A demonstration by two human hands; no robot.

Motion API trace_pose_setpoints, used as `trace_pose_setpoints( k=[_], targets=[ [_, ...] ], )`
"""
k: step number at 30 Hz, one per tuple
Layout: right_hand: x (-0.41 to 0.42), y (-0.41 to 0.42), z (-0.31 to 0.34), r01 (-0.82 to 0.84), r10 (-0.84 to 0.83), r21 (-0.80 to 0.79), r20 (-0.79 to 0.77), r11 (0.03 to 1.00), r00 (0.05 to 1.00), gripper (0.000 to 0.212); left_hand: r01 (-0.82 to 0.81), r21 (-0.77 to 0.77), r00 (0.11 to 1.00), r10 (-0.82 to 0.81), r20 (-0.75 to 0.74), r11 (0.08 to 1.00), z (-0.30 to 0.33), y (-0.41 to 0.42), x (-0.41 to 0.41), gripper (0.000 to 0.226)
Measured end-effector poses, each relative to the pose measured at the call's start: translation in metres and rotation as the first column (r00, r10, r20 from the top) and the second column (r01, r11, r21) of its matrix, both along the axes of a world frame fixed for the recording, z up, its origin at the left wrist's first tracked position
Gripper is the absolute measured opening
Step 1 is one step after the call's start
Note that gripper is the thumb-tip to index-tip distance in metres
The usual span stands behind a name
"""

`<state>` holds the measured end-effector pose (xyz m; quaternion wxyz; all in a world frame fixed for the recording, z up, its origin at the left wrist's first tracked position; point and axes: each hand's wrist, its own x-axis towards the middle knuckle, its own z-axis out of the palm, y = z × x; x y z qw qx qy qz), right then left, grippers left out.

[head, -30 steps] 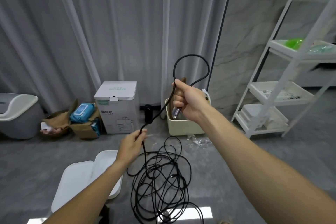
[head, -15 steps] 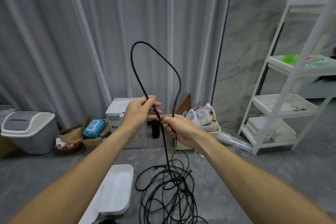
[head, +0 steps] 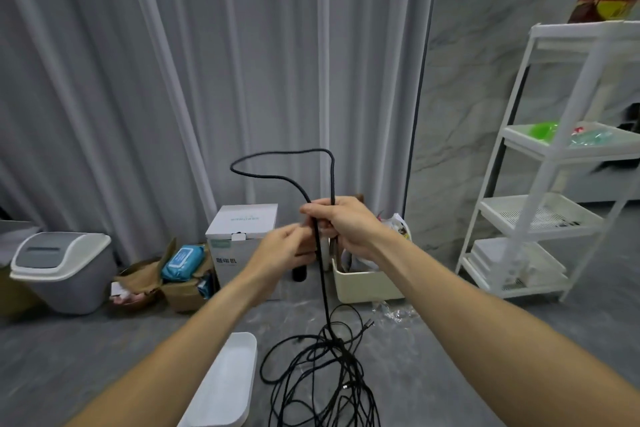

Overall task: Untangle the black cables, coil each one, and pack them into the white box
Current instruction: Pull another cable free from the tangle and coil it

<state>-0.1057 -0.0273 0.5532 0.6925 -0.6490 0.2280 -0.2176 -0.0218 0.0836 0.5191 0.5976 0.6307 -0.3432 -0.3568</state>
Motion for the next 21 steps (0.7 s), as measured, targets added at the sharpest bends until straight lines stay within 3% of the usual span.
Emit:
trace_pose_setpoints(
  k=[3, 7, 14, 17, 21],
  targets=[
    [0.003, -0.004, 0.014, 0.021, -0.021, 0.025, 0.005, 0.999, 1.000, 0.010, 0.093, 0.094, 0.981, -0.107, 0.163, 0.991, -0.010, 0.004, -0.010, 0.017],
    [0.000, -0.008, 0.018, 0.033, -0.035, 0.054, 0.039, 0.998, 0.999, 0.009, 0.039, 0.067, 0.969, -0.054, 0.239, 0.997, -0.004, 0.001, -0.010, 0.017],
    [-0.018, -0.010, -0.006, 0.016, -0.014, 0.015, -0.128, 1.000, 0.992, 0.028, -0.134, -0.133, 0.988, 0.142, 0.054, 0.982, 0.026, -0.008, 0.005, 0.018],
    [-0.023, -0.002, -0.017, -0.064, 0.058, -0.020, -0.219, 0.998, 0.974, 0.023, -0.165, -0.196, 0.986, 0.161, -0.036, 0.967, 0.040, -0.013, 0.009, 0.017],
    [-0.024, 0.001, -0.021, -0.053, 0.019, -0.122, -0.261, 0.991, 0.965, 0.014, -0.207, -0.276, 0.972, 0.165, -0.167, 0.939, 0.056, -0.019, 0.015, 0.016]
  ],
)
